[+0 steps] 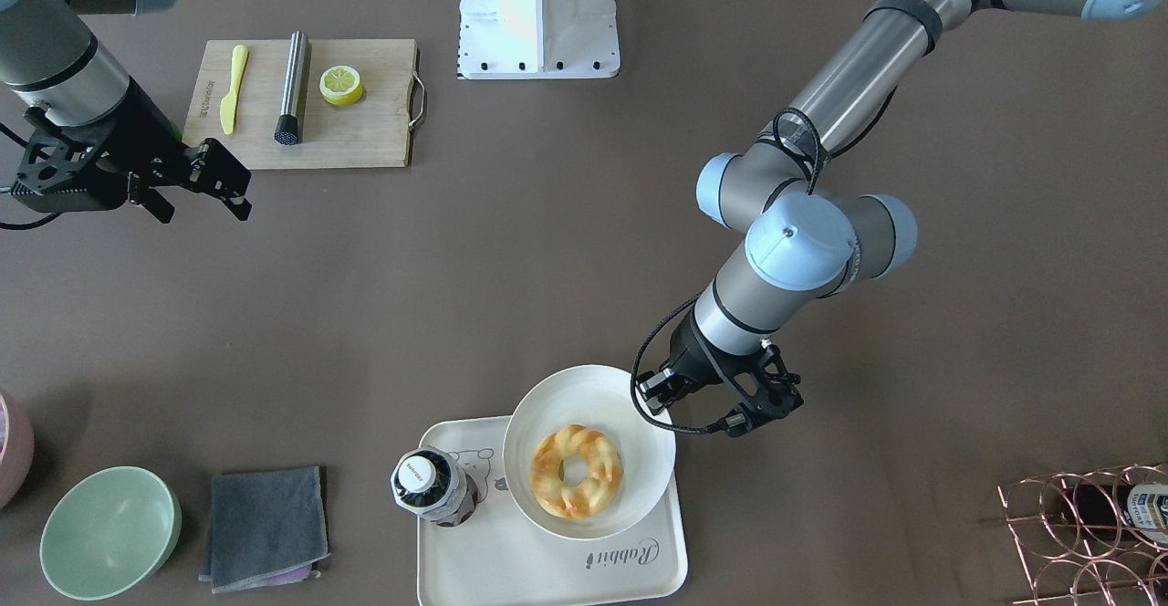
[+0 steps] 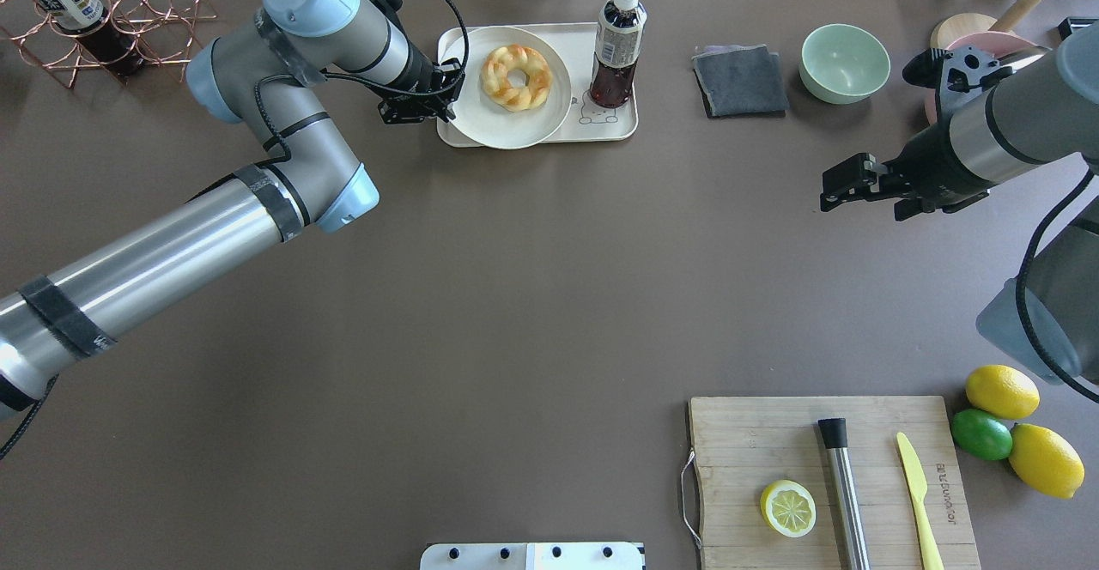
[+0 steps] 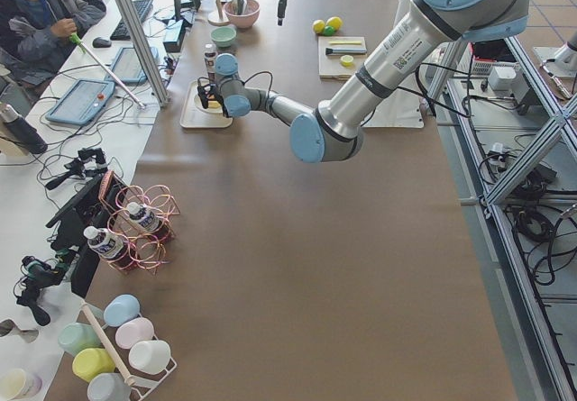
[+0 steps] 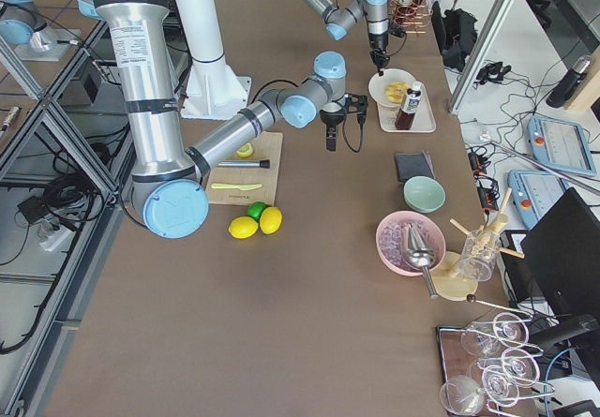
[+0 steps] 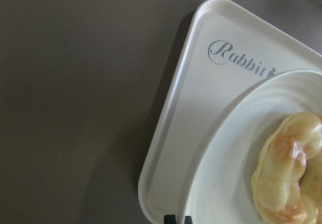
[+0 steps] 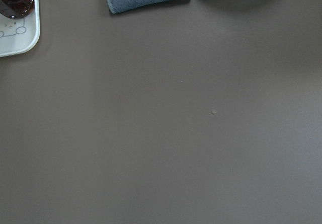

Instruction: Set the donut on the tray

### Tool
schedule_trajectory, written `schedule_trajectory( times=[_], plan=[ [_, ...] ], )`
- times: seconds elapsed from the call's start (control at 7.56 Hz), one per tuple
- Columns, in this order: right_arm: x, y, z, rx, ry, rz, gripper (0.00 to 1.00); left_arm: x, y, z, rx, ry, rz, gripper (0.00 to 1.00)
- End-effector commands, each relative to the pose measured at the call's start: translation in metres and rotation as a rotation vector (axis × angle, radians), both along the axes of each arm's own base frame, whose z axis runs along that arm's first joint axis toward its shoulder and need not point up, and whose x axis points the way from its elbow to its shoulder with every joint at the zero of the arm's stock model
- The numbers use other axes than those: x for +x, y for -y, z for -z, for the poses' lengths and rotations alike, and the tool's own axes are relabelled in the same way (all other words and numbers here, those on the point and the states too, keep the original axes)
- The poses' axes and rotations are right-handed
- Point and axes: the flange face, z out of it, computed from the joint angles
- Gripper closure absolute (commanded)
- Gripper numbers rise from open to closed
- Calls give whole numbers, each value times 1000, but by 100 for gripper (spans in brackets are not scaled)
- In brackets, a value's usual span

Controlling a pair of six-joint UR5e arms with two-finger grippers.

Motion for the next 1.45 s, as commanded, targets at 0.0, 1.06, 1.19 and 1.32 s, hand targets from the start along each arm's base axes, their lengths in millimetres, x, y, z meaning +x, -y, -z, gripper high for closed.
schedule_trajectory(
  times=[0.0,1.06,1.19,1.32],
  plan=[
    [11,1,-16,-2,-18,7,0,19,26,-11,-16,17,36,100],
    [57,10,-55,32,-53,44,0,2,24,10,82,-2,7,3],
    [74,12,-68,48,-67,55,0,-33,7,15,82,6,-47,3],
    [95,23,-89,51,-65,77,0,-79,-23,2,96,8,-119,3]
  ],
)
